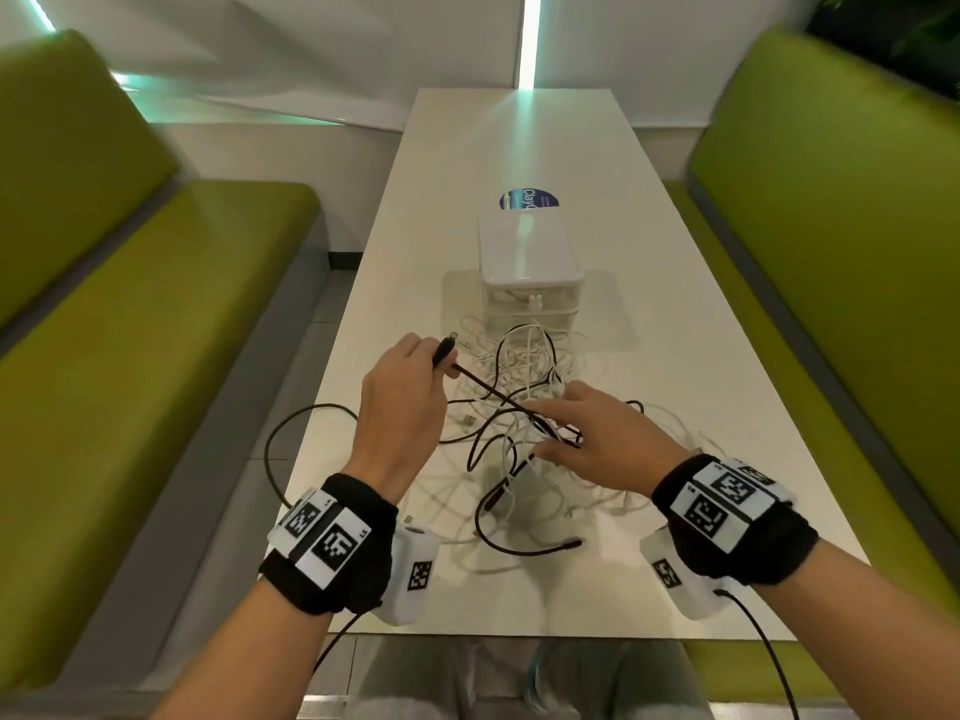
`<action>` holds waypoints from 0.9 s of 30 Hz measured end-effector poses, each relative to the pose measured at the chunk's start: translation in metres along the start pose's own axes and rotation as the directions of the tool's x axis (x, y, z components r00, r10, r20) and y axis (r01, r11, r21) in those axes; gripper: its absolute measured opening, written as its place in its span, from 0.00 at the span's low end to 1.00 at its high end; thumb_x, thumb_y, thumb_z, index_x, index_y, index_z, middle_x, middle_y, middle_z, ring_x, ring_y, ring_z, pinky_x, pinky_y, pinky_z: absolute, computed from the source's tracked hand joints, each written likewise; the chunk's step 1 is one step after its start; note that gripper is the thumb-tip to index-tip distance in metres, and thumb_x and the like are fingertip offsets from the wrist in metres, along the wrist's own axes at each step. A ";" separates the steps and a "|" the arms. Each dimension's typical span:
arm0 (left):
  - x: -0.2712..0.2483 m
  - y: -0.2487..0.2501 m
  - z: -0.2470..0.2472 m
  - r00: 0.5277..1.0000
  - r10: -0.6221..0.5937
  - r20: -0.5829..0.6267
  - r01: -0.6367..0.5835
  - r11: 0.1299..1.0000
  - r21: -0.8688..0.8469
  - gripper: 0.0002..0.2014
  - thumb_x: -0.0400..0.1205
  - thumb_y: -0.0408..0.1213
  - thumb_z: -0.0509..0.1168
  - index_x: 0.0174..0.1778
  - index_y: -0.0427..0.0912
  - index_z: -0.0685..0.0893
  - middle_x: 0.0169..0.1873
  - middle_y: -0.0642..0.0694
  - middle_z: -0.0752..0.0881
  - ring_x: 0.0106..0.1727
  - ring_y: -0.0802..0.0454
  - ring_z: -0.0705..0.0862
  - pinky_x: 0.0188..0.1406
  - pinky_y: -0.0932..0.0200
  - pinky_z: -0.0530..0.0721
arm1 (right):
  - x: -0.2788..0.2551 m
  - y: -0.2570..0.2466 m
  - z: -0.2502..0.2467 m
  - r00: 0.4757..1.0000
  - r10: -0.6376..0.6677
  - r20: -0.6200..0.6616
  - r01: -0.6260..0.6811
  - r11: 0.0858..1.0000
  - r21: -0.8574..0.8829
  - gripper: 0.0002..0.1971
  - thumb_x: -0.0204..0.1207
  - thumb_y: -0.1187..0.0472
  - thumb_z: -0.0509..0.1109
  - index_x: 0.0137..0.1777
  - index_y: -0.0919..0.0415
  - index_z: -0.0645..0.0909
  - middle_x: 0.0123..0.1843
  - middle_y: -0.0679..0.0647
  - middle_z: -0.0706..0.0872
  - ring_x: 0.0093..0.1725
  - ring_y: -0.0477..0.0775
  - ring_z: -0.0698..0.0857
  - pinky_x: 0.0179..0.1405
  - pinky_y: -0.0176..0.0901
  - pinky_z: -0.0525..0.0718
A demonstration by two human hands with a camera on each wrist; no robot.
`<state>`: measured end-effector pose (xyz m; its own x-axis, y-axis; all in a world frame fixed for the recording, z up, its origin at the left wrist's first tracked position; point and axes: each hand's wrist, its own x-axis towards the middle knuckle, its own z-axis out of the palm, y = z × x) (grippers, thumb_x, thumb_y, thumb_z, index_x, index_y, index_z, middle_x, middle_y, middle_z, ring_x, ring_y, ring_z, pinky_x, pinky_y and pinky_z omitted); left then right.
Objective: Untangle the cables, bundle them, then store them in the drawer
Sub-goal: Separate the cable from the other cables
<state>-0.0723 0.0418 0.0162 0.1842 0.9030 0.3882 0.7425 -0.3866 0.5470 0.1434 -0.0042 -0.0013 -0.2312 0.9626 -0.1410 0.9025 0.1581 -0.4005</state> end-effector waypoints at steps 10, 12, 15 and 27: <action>-0.009 0.020 0.001 0.993 0.088 0.080 -0.082 0.994 -0.073 0.10 0.88 0.41 0.57 0.43 0.49 0.80 0.39 0.54 0.85 0.40 0.52 0.82 0.44 0.53 0.78 | -0.006 -0.018 0.008 0.958 -0.125 -0.256 0.168 0.974 0.154 0.10 0.78 0.54 0.72 0.58 0.52 0.85 0.51 0.41 0.84 0.44 0.38 0.77 0.47 0.34 0.76; -0.010 0.025 -0.001 0.991 0.099 0.084 -0.090 0.990 -0.110 0.10 0.88 0.41 0.57 0.41 0.53 0.77 0.38 0.56 0.85 0.40 0.54 0.82 0.44 0.53 0.78 | -0.003 -0.021 0.015 0.957 -0.133 -0.259 0.161 0.983 0.091 0.06 0.80 0.55 0.70 0.53 0.55 0.86 0.48 0.45 0.86 0.46 0.46 0.80 0.47 0.41 0.78; -0.011 0.024 -0.003 0.997 0.064 0.032 -0.059 0.989 -0.135 0.11 0.88 0.42 0.57 0.41 0.50 0.80 0.34 0.59 0.82 0.35 0.62 0.79 0.40 0.61 0.74 | -0.003 -0.020 0.013 0.972 -0.072 -0.225 0.095 0.991 0.094 0.06 0.82 0.53 0.65 0.49 0.54 0.81 0.46 0.48 0.87 0.46 0.51 0.84 0.42 0.42 0.75; -0.015 0.022 0.003 0.958 0.271 -0.096 -0.265 0.962 0.072 0.19 0.85 0.34 0.60 0.72 0.43 0.77 0.65 0.46 0.79 0.68 0.46 0.73 0.68 0.52 0.72 | 0.004 -0.015 -0.011 0.924 0.196 -0.329 0.059 0.775 0.629 0.05 0.78 0.61 0.73 0.43 0.56 0.89 0.35 0.51 0.91 0.35 0.48 0.90 0.46 0.48 0.90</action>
<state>-0.0567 0.0204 0.0196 0.3157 0.7420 0.5914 0.7116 -0.5975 0.3697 0.1326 0.0000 0.0143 0.0826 0.9926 0.0887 0.4575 0.0413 -0.8883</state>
